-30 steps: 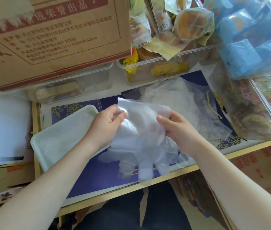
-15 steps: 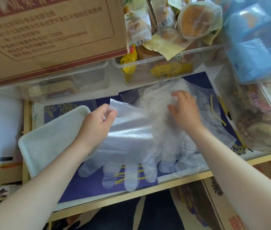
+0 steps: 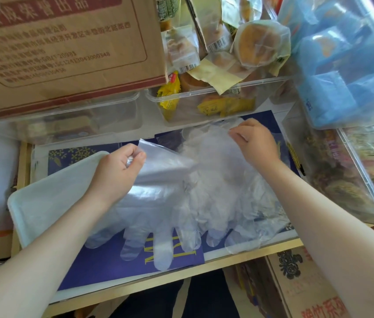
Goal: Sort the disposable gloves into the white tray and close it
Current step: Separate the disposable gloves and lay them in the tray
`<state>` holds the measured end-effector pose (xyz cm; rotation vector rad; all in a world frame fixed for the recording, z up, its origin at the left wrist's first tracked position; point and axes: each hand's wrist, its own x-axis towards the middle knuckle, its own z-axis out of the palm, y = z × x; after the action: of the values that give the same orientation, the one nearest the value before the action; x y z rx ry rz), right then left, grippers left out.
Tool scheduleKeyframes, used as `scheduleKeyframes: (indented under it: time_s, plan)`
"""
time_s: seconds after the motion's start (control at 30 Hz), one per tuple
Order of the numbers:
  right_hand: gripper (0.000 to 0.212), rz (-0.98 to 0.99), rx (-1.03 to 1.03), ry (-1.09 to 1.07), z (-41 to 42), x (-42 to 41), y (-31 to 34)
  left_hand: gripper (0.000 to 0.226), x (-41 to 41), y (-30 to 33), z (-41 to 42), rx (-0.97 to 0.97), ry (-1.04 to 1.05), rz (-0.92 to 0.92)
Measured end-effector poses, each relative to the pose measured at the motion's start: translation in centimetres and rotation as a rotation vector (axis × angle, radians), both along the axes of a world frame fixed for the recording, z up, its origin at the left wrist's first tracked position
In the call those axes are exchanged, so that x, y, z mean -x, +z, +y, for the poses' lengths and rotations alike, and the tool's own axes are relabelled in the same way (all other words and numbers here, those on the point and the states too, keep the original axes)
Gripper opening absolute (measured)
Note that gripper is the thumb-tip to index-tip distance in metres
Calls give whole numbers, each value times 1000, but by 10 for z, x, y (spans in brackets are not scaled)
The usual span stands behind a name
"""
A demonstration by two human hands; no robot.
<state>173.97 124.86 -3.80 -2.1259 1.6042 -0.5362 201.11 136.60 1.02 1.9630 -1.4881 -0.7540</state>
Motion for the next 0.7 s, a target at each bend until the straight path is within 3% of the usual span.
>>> scheduleKeyframes:
  time_s: [0.33, 0.47, 0.7]
  plan:
    - [17, -579, -65, -159, 12, 7, 101, 19, -4, 36, -6, 182, 159, -6]
    - [12, -445, -132, -98, 26, 8, 145, 18, -10, 50, -10, 276, 164, 37]
    - [12, -273, -470, 338, 70, -27, 210, 20, -8, 68, -17, 319, 48, 114]
